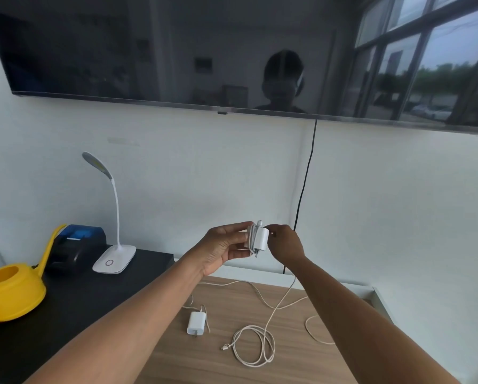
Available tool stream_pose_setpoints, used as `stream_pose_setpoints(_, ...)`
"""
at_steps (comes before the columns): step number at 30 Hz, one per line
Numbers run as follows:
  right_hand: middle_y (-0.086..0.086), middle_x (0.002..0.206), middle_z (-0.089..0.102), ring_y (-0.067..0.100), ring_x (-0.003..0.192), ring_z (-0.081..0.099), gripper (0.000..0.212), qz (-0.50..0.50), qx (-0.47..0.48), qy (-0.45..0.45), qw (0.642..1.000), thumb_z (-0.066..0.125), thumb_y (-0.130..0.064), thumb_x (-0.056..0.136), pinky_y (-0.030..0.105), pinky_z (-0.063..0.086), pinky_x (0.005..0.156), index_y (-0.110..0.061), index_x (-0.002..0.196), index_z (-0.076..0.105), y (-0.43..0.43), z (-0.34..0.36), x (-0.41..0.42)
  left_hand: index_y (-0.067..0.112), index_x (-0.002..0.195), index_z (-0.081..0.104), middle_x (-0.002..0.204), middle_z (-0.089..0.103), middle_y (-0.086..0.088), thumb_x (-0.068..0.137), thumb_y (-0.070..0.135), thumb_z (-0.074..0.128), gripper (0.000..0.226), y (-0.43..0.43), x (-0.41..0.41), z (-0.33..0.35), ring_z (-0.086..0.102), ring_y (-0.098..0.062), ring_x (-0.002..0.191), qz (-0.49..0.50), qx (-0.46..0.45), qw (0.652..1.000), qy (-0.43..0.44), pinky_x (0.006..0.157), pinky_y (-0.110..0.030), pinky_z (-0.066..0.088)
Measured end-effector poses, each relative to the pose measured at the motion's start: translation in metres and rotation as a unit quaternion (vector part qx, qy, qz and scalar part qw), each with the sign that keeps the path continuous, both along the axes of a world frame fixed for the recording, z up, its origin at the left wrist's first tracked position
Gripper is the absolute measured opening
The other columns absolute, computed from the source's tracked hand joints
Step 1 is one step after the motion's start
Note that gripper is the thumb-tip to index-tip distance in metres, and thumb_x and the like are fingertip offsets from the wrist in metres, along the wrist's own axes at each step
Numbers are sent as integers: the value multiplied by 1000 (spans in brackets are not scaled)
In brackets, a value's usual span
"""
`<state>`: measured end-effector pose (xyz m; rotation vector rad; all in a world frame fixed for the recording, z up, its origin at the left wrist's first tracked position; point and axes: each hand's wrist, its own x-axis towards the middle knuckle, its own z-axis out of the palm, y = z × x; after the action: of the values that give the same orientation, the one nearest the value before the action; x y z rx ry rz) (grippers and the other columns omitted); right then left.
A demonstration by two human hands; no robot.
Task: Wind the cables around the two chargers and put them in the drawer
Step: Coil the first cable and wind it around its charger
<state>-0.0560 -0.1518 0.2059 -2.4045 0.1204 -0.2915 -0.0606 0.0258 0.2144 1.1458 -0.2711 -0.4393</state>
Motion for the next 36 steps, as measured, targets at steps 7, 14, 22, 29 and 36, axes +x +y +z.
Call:
stream_pose_setpoints(7, 7, 78, 66, 32, 79, 59, 23, 48, -46, 23, 998, 48, -11, 92, 28, 39, 60, -17, 75, 63, 8, -8, -10, 8, 113, 68, 91, 72, -14, 82, 1, 66, 32, -2, 5, 1, 71, -24, 75, 23, -27, 999, 0, 66, -31, 59)
stream_pose_setpoints(14, -15, 98, 72, 10, 89, 64, 22, 61, -7, 28, 998, 53, -28, 93, 25, 47, 74, -34, 93, 74, 12, -22, -13, 6, 102, 74, 81, 73, -12, 82, 2, 71, 21, 5, 17, -10, 70, -20, 68, 166, -31, 985, 34, 64, -28, 60)
stream_pose_setpoints(22, -10, 108, 72, 16, 101, 64, 25, 67, -33, -3, 997, 50, -33, 95, 28, 49, 83, -30, 105, 73, 35, -32, -17, 8, 89, 75, 86, 72, -15, 79, -1, 74, 13, 1, 25, -17, 70, -28, 81, 264, 10, 963, 46, 69, -29, 62)
stream_pose_setpoints(29, -3, 95, 73, 21, 91, 64, 26, 70, -61, -38, 995, 47, -27, 95, 28, 47, 74, -24, 103, 72, 35, -25, -19, 12, 87, 76, 81, 71, -12, 80, 1, 74, 13, 8, 29, -17, 68, -23, 74, 259, 44, 965, 11, 65, -27, 60)
stream_pose_setpoints(36, -5, 75, 65, 20, 77, 60, 21, 63, -52, -50, 995, 53, -30, 92, 28, 46, 68, -19, 88, 70, 28, -5, -18, 6, 107, 73, 83, 73, -5, 83, 5, 73, 24, 10, 29, -19, 70, -12, 70, 215, 106, 969, -53, 75, -30, 61)
